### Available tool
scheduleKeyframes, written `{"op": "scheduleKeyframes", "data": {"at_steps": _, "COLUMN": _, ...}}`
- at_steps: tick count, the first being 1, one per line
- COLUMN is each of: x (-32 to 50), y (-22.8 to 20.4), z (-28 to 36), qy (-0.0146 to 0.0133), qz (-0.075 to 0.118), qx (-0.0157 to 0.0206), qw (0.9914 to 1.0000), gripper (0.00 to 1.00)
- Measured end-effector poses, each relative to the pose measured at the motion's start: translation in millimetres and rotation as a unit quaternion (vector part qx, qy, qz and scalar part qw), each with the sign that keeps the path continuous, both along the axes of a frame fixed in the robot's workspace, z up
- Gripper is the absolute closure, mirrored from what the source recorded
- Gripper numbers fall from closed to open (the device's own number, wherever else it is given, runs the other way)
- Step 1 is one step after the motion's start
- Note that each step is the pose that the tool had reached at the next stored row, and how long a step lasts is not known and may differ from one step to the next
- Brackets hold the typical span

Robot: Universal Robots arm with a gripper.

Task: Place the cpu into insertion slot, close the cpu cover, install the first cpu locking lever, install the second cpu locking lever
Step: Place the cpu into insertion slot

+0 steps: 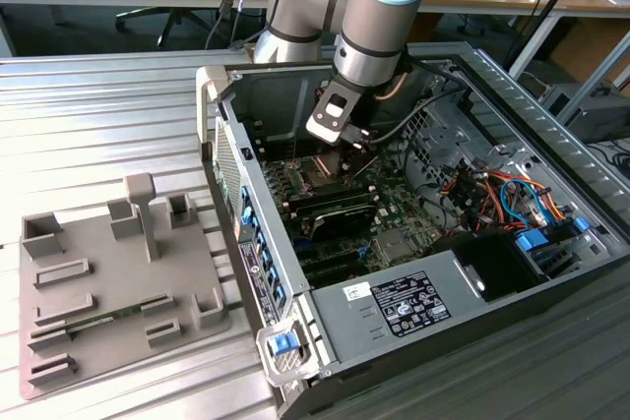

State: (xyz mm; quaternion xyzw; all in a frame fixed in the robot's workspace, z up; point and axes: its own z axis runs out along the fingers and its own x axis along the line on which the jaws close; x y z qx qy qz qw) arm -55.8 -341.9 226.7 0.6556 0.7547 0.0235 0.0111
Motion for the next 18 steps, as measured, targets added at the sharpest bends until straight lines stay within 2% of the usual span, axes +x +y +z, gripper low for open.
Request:
{"op": "scheduleKeyframes", "data": {"at_steps": 7, "x": 0.0, "y": 0.0, "z": -0.7, "qy": 0.0000, "qz": -0.020, "qx": 0.0000, "qw": 0.99980, "gripper": 0.47}}
{"op": "scheduleKeyframes", "data": {"at_steps": 18, "x": 0.0, "y": 0.0, "z": -1.3, "qy": 0.0000, "qz": -0.036, "qx": 0.0000, "qw": 0.99934, "gripper": 0.47}}
